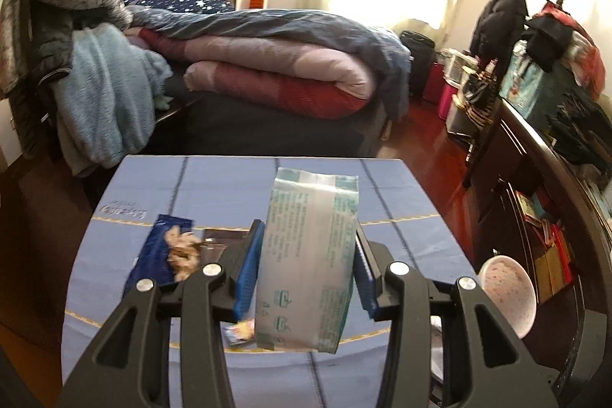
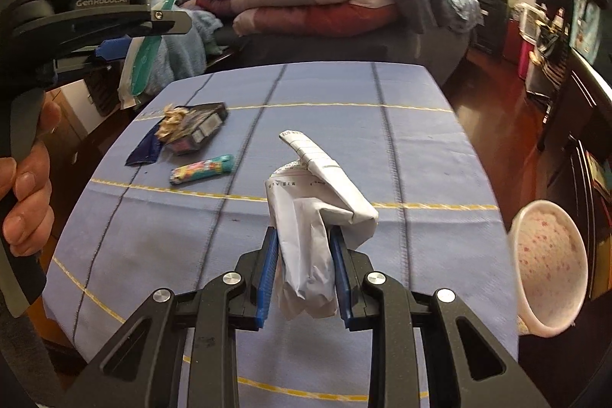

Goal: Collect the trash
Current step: 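Carry the tissue pack and white tissue over the bin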

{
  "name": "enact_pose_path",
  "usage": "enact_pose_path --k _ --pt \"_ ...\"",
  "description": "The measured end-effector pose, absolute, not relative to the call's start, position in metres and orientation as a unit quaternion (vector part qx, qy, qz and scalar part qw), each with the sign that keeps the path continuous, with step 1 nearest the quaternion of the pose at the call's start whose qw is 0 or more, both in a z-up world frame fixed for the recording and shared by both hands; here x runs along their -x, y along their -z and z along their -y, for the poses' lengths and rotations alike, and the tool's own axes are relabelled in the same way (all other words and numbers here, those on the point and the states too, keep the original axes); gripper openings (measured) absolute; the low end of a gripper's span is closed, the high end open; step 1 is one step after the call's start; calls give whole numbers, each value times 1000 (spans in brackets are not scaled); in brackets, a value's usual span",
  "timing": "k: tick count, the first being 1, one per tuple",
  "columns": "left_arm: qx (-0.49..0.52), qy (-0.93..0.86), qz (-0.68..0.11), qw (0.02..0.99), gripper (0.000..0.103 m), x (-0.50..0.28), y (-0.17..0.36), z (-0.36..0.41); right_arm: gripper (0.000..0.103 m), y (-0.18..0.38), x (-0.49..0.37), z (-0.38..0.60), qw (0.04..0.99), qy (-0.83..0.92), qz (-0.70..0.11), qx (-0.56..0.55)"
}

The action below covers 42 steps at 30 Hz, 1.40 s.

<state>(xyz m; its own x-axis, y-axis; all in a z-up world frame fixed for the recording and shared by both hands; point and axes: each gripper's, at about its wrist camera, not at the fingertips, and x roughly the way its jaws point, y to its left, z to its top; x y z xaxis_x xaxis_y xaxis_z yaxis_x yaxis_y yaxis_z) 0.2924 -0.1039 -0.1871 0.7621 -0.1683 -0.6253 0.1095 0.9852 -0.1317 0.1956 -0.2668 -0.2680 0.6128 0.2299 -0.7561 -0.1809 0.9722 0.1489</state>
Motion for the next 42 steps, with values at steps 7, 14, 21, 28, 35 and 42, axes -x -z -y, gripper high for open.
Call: enact_pose_path --k 7,14,21,28,35,42 --pt "17 107 -337 935 44 -291 187 150 28 269 -189 305 902 -84 -419 -51" --pt "-5 142 -344 928 44 -291 194 197 28 273 -181 350 905 -49 -416 -80" --pt "-27 175 -347 921 44 -291 201 248 28 279 -171 394 905 -11 -412 -106" --pt "-50 218 -346 911 44 -289 208 300 28 287 -163 437 902 30 -409 -134" --pt "-74 262 -354 895 44 -286 222 360 28 296 -151 484 897 81 -403 -162" --pt "-93 303 -364 876 44 -287 240 415 28 306 -142 528 887 134 -400 -188"
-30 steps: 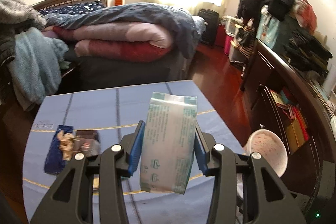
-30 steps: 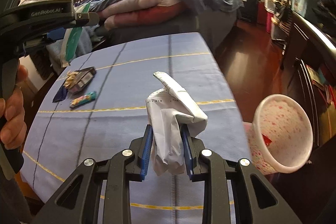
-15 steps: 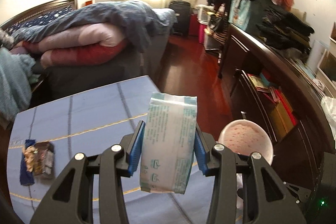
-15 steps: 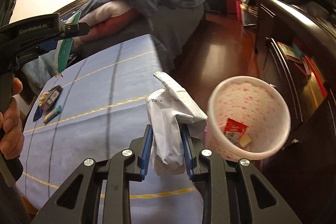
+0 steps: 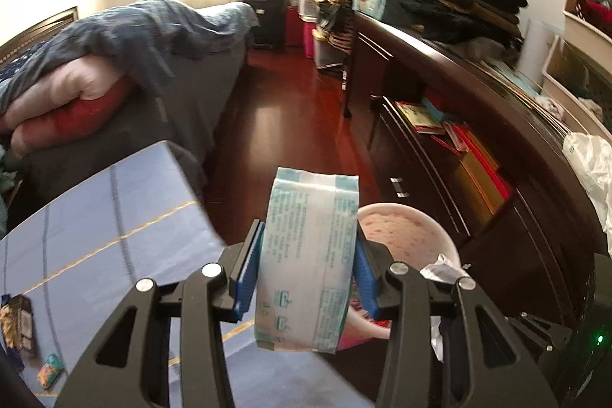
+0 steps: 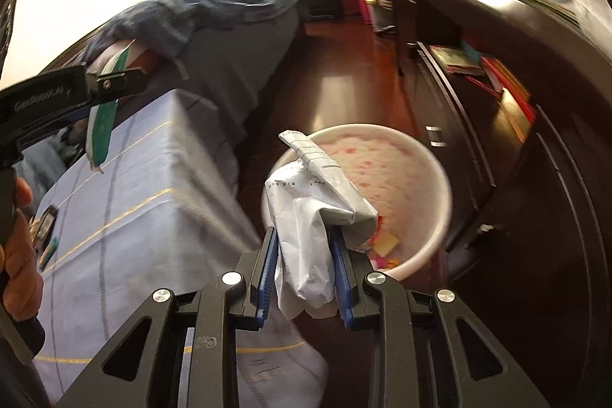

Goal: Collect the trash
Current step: 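Carry the tissue pack and white tissue over the bin, then open both tools to drop the tissue pack and white tissue into the bin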

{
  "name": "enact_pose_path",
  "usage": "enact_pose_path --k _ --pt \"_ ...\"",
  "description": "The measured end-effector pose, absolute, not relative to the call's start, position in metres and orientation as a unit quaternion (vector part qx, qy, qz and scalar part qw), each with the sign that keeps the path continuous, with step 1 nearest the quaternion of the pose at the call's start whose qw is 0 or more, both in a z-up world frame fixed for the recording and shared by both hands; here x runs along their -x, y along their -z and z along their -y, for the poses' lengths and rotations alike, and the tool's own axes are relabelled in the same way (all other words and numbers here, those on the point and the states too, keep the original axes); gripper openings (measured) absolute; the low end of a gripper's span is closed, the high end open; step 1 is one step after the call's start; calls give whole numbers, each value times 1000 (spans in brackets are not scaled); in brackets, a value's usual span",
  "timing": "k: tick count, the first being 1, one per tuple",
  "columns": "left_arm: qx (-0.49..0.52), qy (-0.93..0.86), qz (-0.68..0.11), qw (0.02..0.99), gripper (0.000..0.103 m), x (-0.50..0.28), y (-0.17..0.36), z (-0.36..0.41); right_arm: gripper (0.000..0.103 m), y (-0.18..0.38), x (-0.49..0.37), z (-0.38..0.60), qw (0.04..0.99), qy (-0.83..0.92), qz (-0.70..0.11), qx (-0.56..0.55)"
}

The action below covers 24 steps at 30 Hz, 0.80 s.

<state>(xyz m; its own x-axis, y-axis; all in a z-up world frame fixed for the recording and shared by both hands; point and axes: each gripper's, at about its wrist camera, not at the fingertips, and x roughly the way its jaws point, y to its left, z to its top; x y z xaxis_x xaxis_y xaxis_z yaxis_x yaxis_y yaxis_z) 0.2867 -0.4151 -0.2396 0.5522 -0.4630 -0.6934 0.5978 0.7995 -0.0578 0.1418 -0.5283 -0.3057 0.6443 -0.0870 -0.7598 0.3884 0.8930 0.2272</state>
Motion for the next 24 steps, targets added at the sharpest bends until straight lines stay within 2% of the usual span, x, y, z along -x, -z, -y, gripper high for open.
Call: enact_pose_path --k 11,20,22,24 --pt "-107 356 -385 845 44 -291 269 485 28 326 -144 582 872 193 -395 -216" --pt "-119 375 -393 831 45 -292 286 511 28 331 -149 599 867 211 -393 -224" --pt "-120 377 -394 830 47 -292 288 514 28 333 -152 602 866 212 -395 -223" --pt "-119 376 -394 830 52 -294 289 515 28 335 -155 601 866 213 -396 -220"
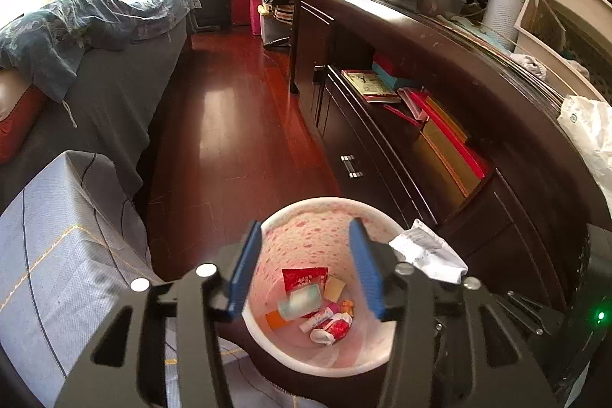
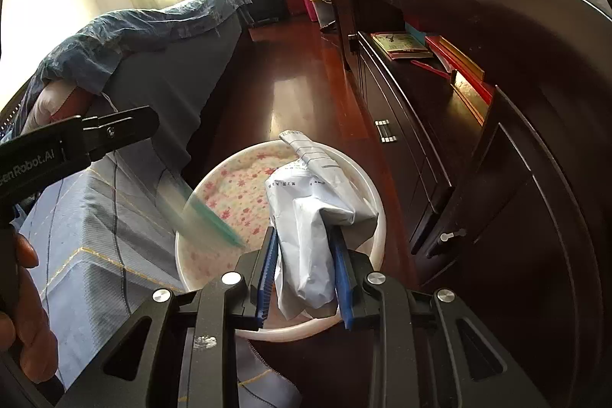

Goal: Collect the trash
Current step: 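Open both tools to drop the tissue pack and white tissue into the bin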

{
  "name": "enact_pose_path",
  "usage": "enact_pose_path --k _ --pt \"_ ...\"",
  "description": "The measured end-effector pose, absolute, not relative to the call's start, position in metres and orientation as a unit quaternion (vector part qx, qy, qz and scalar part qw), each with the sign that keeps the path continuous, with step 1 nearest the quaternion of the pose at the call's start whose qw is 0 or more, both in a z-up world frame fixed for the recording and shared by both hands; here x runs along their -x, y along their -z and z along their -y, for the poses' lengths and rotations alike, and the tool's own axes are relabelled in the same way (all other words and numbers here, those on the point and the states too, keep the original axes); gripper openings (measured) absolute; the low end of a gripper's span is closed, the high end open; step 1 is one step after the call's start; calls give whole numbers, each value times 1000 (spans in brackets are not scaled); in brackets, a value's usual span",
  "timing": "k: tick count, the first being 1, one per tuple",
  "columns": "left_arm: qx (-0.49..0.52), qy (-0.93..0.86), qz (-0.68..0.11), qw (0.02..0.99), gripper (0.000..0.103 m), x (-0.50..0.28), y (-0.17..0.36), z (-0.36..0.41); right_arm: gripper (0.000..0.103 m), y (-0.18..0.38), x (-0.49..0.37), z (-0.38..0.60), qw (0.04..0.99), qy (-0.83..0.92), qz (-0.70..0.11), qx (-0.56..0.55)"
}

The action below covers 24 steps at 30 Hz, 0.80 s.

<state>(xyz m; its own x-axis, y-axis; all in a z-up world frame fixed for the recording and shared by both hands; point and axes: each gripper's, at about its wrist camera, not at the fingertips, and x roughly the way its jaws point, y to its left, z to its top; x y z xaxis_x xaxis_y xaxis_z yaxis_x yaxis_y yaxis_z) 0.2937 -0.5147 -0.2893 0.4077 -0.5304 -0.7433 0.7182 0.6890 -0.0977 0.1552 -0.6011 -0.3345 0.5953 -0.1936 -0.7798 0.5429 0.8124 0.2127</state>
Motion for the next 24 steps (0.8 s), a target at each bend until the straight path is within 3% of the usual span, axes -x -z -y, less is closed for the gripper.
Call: enact_pose_path --k 5,8,24 --pt "-115 369 -389 836 66 -298 288 513 36 339 -160 601 864 218 -399 -218" --pt "-112 362 -383 843 73 -300 284 508 50 342 -160 603 863 222 -397 -221" --pt "-99 314 -358 874 87 -303 255 453 62 325 -166 568 868 196 -406 -209"
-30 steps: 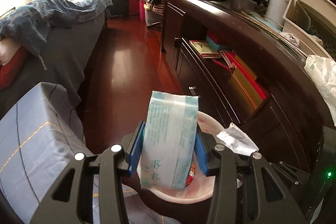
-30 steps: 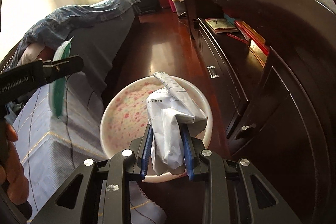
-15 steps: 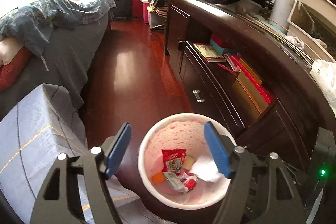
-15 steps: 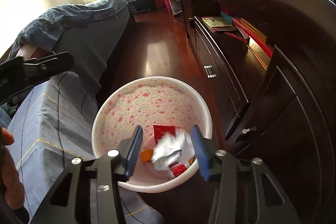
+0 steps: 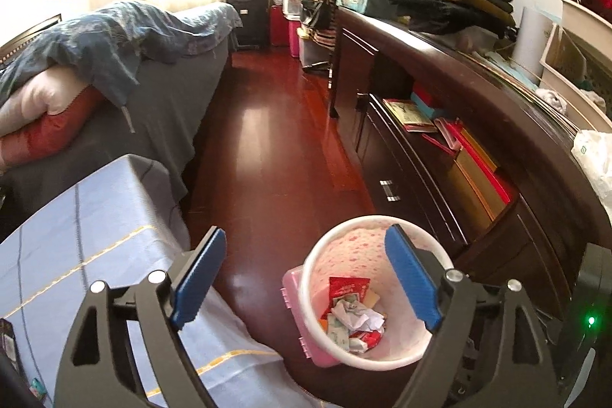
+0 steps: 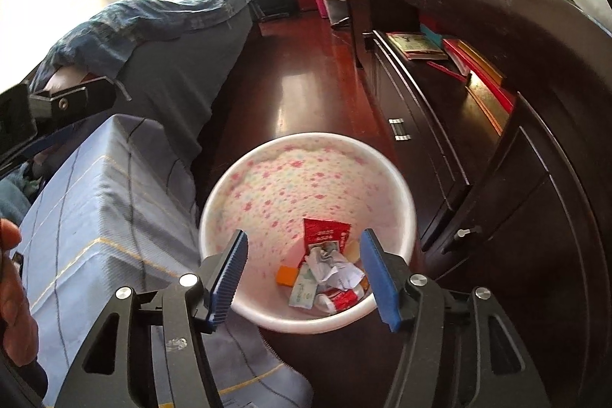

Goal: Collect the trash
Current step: 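Open both tools to drop the tissue pack and white tissue into the bin, then grasp the brown cigarette pack with the left tool while the right tool grasps the lighter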

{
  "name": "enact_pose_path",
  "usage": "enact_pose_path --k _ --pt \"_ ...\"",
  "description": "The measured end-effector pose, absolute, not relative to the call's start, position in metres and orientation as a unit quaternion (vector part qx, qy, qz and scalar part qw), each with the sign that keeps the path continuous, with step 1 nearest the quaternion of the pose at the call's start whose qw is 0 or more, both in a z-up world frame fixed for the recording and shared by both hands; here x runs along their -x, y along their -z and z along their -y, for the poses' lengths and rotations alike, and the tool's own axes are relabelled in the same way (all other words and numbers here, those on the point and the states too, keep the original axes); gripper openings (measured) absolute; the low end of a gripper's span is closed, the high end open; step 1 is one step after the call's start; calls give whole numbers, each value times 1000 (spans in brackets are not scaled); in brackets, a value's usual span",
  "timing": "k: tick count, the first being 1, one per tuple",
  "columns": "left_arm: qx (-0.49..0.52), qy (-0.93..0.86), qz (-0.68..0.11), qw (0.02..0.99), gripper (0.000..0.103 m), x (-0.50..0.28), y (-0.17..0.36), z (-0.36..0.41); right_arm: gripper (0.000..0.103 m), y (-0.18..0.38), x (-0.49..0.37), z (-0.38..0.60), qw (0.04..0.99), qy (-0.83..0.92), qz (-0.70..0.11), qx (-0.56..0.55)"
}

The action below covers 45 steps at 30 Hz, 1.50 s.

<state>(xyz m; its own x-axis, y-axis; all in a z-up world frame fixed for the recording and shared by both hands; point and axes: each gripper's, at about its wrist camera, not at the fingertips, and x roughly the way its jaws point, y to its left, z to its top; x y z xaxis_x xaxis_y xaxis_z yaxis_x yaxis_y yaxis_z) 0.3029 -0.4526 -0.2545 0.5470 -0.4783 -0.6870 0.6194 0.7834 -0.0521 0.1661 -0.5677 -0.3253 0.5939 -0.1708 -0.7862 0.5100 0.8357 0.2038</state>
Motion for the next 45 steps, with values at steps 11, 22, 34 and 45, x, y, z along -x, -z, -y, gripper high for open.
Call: enact_pose_path --k 11,22,34,45 --pt "-70 226 -349 907 92 -307 231 350 74 296 -181 482 891 112 -408 -164" --pt "-33 79 -374 923 94 -322 242 198 77 279 -204 369 901 -3 -421 -105" --pt "60 -32 -431 900 95 -333 286 72 77 271 -217 275 897 -81 -433 -46" --pt "93 -32 -445 890 94 -364 319 54 77 273 -227 250 892 -86 -444 -24"
